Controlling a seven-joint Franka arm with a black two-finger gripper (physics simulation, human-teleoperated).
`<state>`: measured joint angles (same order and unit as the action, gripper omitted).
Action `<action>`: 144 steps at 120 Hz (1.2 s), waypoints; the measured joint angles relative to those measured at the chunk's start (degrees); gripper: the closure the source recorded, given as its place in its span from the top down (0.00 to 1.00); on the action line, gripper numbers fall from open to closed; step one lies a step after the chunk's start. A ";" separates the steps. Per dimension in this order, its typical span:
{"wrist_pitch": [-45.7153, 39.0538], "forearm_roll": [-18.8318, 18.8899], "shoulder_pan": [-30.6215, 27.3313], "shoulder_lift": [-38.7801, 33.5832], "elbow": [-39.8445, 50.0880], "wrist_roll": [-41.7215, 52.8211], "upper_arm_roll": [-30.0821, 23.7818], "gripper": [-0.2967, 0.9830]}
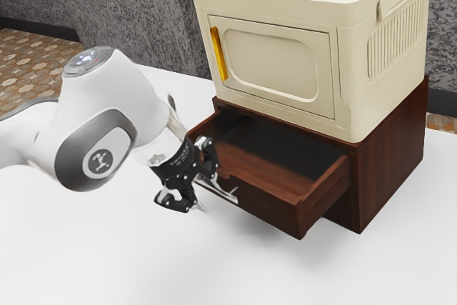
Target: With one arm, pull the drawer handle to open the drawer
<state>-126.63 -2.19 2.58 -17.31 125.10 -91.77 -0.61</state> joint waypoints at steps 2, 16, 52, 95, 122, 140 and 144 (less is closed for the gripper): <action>0.00 0.00 0.00 -0.07 0.07 -0.05 0.00 0.41; 0.00 0.01 -0.10 -0.58 0.59 -0.35 0.00 0.41; 0.01 0.00 -0.21 -4.60 4.22 -1.11 -0.01 0.41; 0.02 1.61 0.21 -7.47 4.93 -1.63 -0.01 0.41; 9.58 4.72 -0.09 -5.92 -12.79 -1.78 -0.09 0.52; 27.10 4.41 -0.83 -1.59 -31.37 -1.62 1.37 0.65; 30.11 4.29 -1.22 -0.69 -32.17 -1.45 1.82 0.66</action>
<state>-96.52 2.10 1.36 -18.01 92.93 -93.22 1.21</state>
